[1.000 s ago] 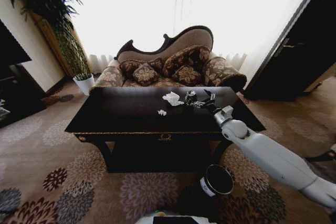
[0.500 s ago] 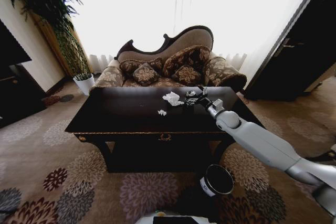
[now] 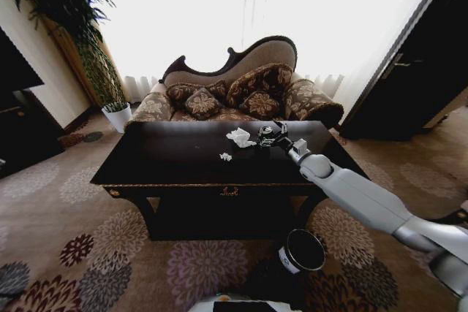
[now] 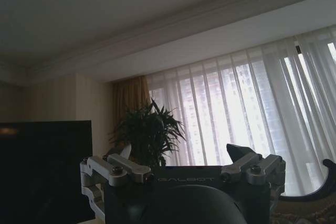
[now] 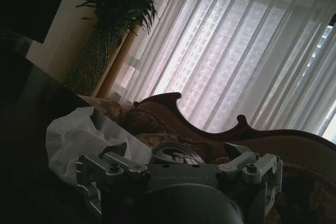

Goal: Move to the front of the table and place the trash on the table into the trash bin.

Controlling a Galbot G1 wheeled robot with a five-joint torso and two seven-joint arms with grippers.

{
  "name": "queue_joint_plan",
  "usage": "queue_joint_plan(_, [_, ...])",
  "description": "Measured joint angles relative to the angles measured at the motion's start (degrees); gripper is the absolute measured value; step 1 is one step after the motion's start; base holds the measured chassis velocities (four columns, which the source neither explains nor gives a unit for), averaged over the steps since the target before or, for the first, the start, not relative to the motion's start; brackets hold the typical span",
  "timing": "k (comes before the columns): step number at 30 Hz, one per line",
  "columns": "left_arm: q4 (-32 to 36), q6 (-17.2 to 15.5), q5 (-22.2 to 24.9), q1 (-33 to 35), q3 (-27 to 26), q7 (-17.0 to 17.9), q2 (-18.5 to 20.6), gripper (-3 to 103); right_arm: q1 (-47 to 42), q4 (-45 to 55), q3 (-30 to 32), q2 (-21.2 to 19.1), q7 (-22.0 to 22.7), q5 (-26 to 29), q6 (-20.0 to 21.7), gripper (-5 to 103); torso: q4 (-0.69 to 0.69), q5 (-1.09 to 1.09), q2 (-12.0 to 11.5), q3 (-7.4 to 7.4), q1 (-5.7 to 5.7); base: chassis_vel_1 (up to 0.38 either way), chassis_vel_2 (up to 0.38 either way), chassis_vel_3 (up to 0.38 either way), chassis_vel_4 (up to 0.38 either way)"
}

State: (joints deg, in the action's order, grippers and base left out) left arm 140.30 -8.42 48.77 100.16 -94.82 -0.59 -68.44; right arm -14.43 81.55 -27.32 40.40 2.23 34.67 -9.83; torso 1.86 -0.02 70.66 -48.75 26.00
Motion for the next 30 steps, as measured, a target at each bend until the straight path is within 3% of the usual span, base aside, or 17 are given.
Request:
queue_joint_plan(14, [-0.5,0.3,-0.4,-0.2,0.3,-0.1,0.0,100,1.3,-1.6,-3.4,1.2,-1.1,0.3,0.4,102,0.0,0.0,0.0,0.0,0.0,0.0,0.0,0.0,0.0])
queue_joint_plan(18, [-0.5,0.4,-0.4,-0.2,0.3,-0.1,0.0,100,1.3,-1.6,-3.4,1.2,-1.3,0.4,0.3,93,0.0,0.0,0.0,0.0,0.0,0.0,0.0,0.0,0.0])
queue_joint_plan(25, [-0.5,0.4,-0.4,-0.4,0.4,-0.1,-0.1,100,0.7,-1.4,-3.0,0.9,-2.2,0.4,-0.4,61,0.0,0.0,0.0,0.0,0.0,0.0,0.0,0.0,0.0])
queue_joint_plan(28, [-0.5,0.4,-0.4,-0.4,0.4,-0.1,-0.1,100,0.4,-1.2,-2.5,0.7,-2.6,0.4,-0.7,61,0.0,0.0,0.0,0.0,0.0,0.0,0.0,0.0,0.0])
queue_joint_plan(29, [-0.4,0.4,-0.4,-0.4,0.4,-0.1,-0.1,100,0.1,-1.0,-2.2,0.5,-2.7,0.5,-0.7,49,0.0,0.0,0.0,0.0,0.0,0.0,0.0,0.0,0.0])
queue_joint_plan(30, [-0.4,0.4,-0.4,-0.4,0.4,-0.1,-0.1,100,0.1,-1.0,-2.2,0.5,-2.7,0.5,-0.7,49,0.0,0.0,0.0,0.0,0.0,0.0,0.0,0.0,0.0])
